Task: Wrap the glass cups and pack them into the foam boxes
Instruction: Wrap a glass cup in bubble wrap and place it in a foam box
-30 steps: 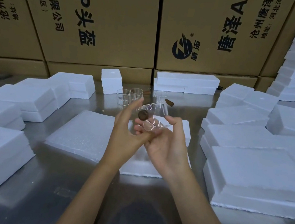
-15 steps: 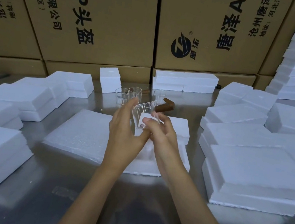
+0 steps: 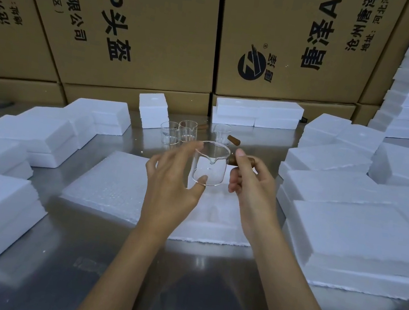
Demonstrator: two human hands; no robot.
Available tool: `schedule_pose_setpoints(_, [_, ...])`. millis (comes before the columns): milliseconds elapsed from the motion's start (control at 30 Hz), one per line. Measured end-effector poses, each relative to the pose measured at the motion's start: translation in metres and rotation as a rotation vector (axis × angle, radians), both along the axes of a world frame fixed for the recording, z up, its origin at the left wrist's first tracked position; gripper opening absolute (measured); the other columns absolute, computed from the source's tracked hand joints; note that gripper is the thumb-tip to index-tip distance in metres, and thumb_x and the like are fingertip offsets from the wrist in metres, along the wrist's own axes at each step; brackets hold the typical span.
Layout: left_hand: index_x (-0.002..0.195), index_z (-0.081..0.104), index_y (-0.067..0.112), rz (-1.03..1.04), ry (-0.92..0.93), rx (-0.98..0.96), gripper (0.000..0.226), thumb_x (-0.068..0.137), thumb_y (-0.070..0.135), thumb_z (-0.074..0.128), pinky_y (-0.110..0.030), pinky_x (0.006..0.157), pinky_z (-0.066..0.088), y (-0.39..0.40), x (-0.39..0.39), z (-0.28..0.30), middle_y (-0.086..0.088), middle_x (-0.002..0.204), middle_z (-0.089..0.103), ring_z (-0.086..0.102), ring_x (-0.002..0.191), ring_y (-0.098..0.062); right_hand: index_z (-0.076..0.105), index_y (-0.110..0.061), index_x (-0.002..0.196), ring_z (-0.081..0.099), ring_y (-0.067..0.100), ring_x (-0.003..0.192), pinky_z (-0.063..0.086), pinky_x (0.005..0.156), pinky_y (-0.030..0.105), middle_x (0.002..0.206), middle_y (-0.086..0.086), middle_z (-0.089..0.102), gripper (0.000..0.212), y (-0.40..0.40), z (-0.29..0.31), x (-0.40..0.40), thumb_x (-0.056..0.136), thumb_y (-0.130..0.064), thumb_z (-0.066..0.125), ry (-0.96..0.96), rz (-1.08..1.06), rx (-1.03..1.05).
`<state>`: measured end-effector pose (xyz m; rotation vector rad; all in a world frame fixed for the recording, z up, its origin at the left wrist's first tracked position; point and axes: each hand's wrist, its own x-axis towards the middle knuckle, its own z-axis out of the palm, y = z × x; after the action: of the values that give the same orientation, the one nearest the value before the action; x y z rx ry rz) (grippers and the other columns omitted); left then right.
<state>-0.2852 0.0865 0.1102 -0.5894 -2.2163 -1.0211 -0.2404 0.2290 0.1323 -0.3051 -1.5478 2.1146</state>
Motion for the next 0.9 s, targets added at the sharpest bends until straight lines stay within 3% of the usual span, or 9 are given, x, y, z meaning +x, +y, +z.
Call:
schedule_pose_setpoints(67, [0.14,0.037,0.046,-0.015,0.036,-0.033,0.079,0.078,0.031,0.084,-0.038,0.106,0.025,0.0,-0.002,-0.002,0.023,0.138,0.044,0.033,0.125,0.001,0.065,-0.01,0.089,0.049,0.013,0.057,0.044,0.056,0.026,0.063,0.003,0.057,0.018,0.002,0.002,0.002,0.094,-0.027,0.066,0.056,0.034,-0.05])
schedule_pose_setpoints(200, [0.139,0.018,0.066,-0.091,-0.064,-0.008,0.091,0.073,0.056,0.08,-0.041,0.106,0.03,0.002,0.0,-0.002,0.048,0.136,0.026,0.009,0.12,0.035,0.067,-0.01,0.092,0.055,0.015,0.061,0.049,0.058,0.027,0.071,0.007,0.063,0.008,0.006,0.002,0.002,0.097,-0.014,0.061,0.107,0.048,-0.042])
schedule_pose_setpoints(300, [0.133,0.026,0.064,-0.062,-0.123,0.079,0.079,0.074,0.06,0.078,-0.047,0.11,0.034,0.002,-0.004,-0.006,0.032,0.141,0.04,0.02,0.114,0.026,0.066,-0.006,0.095,0.055,0.016,0.062,0.05,0.058,0.026,0.077,0.012,0.06,0.009,0.005,0.002,0.001,0.098,-0.008,0.057,0.121,0.081,-0.022])
schedule_pose_setpoints(467, [0.138,0.034,0.055,-0.048,-0.142,0.119,0.078,0.078,0.046,0.082,-0.035,0.11,0.027,0.0,-0.007,-0.006,0.018,0.147,0.046,0.039,0.135,-0.01,0.064,-0.007,0.098,0.057,0.017,0.066,0.051,0.062,0.026,0.074,0.009,0.061,0.009,0.003,-0.001,0.001,0.098,-0.005,0.055,0.152,0.182,0.002])
schedule_pose_setpoints(567, [0.138,0.033,0.057,-0.06,-0.132,0.123,0.079,0.079,0.039,0.083,-0.035,0.11,0.027,-0.001,-0.005,-0.002,0.02,0.147,0.045,0.039,0.134,-0.007,0.064,-0.007,0.098,0.057,0.018,0.068,0.051,0.064,0.027,0.074,0.008,0.063,0.009,0.002,-0.002,0.002,0.098,-0.005,0.055,0.163,0.214,-0.005])
schedule_pose_setpoints(700, [0.135,0.04,0.059,-0.114,-0.181,0.143,0.073,0.078,0.041,0.083,-0.041,0.112,0.037,-0.002,-0.003,0.001,0.022,0.145,0.046,0.043,0.134,-0.01,0.064,-0.006,0.1,0.057,0.019,0.068,0.052,0.064,0.028,0.075,0.01,0.063,0.009,0.002,-0.001,0.002,0.098,-0.006,0.055,0.157,0.212,0.0])
schedule_pose_setpoints(833, [0.105,0.048,0.078,-0.211,-0.345,0.306,0.051,0.066,0.066,0.078,-0.006,0.085,0.041,-0.002,0.004,0.011,0.049,0.114,0.052,0.049,0.113,0.019,0.066,-0.005,0.103,0.058,0.014,0.066,0.053,0.064,0.027,0.072,0.005,0.065,0.012,0.007,-0.001,0.002,0.097,-0.013,0.06,0.113,0.075,0.188])
schedule_pose_setpoints(900, [0.1,0.055,0.074,-0.231,-0.385,0.404,0.041,0.067,0.068,0.078,-0.007,0.081,0.042,-0.002,0.005,0.014,0.053,0.103,0.055,0.049,0.105,0.026,0.068,-0.007,0.101,0.057,0.01,0.064,0.051,0.063,0.025,0.069,0.0,0.064,0.012,0.009,-0.003,0.002,0.096,-0.016,0.062,0.078,0.082,0.284])
